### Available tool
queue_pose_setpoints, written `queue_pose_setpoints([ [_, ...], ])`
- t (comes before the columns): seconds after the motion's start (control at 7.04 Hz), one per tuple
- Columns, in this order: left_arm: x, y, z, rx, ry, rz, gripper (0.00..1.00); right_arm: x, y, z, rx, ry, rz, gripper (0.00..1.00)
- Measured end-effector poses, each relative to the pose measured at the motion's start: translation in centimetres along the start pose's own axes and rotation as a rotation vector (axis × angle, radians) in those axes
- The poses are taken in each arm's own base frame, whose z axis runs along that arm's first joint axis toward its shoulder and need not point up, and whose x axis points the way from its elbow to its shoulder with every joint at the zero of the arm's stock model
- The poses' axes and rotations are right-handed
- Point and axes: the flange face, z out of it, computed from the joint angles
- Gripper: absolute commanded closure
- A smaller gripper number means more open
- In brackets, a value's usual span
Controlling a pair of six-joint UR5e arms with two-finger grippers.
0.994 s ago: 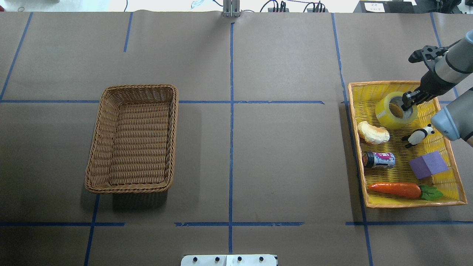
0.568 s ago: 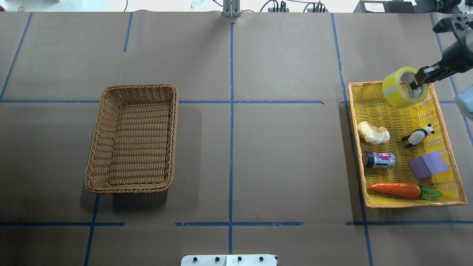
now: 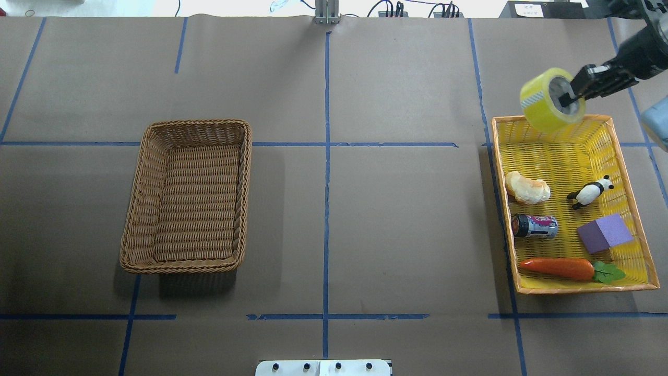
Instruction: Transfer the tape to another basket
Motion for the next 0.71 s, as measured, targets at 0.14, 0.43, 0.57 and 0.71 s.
queue_pose_setpoints([
  [0.14,1.9,-1.7,-0.7,0.021,0.02,-0.042,0.0,-4.0,-0.8,0.4,-0.003,-0.024,0.032,1.0],
  [0.43,7.1,-4.4,0.0,0.053,0.085,-0.113,0.0,-11.9,-0.8,1.3,-0.008,-0.062,0.093,1.0],
  [0.57,10.1,-5.2,1.4,0.067,0.112,-0.14,0.0,-14.8,-0.1,1.7,-0.004,-0.071,0.121,1.0],
  [0.71,13.6,-5.5,3.1,0.082,0.15,-0.172,0.0,-17.6,1.1,2.2,0.004,-0.074,0.143,1.0],
])
